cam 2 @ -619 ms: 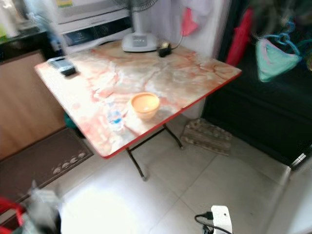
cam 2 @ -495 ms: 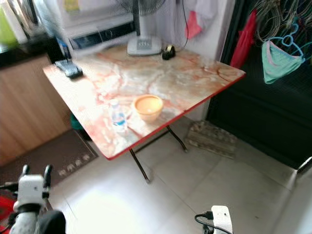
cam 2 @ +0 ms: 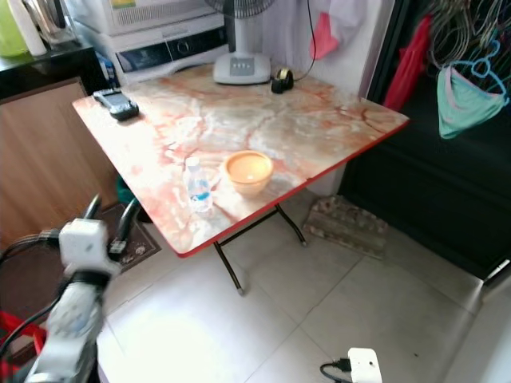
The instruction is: Restocking fridge
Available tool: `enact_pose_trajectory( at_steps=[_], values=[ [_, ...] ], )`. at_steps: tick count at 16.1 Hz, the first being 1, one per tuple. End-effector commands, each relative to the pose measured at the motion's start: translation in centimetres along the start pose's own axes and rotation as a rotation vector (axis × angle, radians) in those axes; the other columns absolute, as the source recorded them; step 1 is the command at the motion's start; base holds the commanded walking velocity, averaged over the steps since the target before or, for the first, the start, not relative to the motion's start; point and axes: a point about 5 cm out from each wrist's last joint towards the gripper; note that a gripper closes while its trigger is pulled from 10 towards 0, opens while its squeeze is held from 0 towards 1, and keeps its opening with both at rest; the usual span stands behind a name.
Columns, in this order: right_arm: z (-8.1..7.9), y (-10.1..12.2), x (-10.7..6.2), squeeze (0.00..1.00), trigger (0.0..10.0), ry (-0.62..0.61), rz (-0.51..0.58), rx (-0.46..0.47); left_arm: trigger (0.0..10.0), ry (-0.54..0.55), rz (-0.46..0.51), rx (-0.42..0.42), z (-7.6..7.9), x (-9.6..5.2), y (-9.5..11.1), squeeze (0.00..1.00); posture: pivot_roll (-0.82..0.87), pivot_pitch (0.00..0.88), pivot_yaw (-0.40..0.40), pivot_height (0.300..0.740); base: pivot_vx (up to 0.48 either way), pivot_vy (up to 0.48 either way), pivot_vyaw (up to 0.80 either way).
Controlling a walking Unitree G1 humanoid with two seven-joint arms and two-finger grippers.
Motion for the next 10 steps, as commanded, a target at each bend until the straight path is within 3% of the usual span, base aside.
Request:
enact_pose_trajectory(
  at_steps=[1,4,6,10],
  values=[
    [0.2,-0.5,-0.1,0.00,10.0,-0.006,-0.003,0.004,10.0,-0.003,0.000,-0.037,0.4,0.3,1.4,0.00,0.10,0.035,0.002,0.740,0.000,0.000,0.00],
    [0.6,-1.1,-0.3,0.00,10.0,-0.020,-0.025,-0.008,10.0,-0.059,0.033,-0.031,1.7,1.1,3.8,0.00,0.12,0.043,-0.003,0.740,0.000,0.000,0.00],
    [0.7,-1.3,-0.4,0.00,10.0,-0.020,-0.025,0.002,10.0,-0.056,0.034,-0.020,1.6,1.2,4.8,0.00,0.12,0.040,-0.012,0.740,0.000,0.000,0.00],
    [1.0,-1.6,-0.5,0.00,10.0,-0.047,-0.021,0.022,10.0,0.030,-0.010,-0.105,0.8,1.3,5.3,0.00,0.11,0.044,-0.015,0.740,0.000,0.000,0.00]
  ],
)
Point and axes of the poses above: a point about 5 cm out from each wrist's last joint towards the gripper, its own x axis pointing out of the wrist towards the gripper, its own y axis along the axis of the wrist's last joint, z = x × y, and after that the axes turned 14 degrees about -x, right-handed
